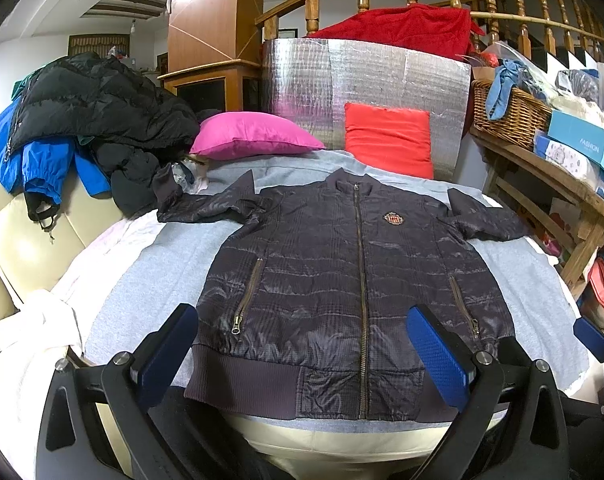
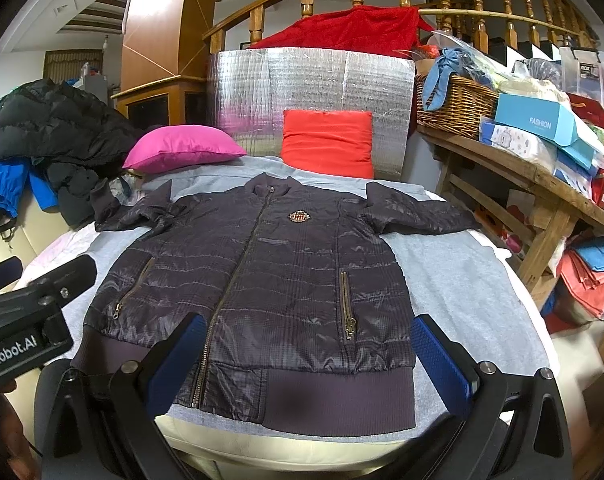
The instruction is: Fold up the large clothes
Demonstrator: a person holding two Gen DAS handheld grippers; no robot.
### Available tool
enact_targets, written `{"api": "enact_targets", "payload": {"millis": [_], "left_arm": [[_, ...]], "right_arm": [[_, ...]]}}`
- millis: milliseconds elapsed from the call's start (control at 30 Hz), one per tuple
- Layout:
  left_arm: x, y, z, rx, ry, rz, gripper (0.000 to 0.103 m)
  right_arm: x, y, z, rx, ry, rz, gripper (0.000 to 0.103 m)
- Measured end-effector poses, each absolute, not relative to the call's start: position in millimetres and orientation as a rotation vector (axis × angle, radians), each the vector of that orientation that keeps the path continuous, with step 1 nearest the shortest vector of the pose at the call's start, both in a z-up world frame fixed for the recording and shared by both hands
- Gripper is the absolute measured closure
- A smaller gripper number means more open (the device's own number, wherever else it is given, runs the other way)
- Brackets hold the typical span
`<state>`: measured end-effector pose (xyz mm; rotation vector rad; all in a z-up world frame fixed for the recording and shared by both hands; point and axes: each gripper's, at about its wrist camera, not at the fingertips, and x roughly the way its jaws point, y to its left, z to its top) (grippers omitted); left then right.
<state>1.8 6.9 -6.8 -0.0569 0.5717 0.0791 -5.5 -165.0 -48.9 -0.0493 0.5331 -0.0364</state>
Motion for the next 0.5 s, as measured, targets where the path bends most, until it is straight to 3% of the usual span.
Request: {"api": "enact_targets", "payload": {"millis": [233,500], "left_arm": [[39.2,18.9,-36.3,-0.052,0.643,0.104,0.0],[114.0,22.1,-77.5,-0.016,0.758,0.117,0.0]], "right_arm": [[14.3,-190.0,-69.1,0.038,0.63,0.027,0.0],[73.9,-295.4,-104.6,0.496,0.752,0.159,0.0]]}}
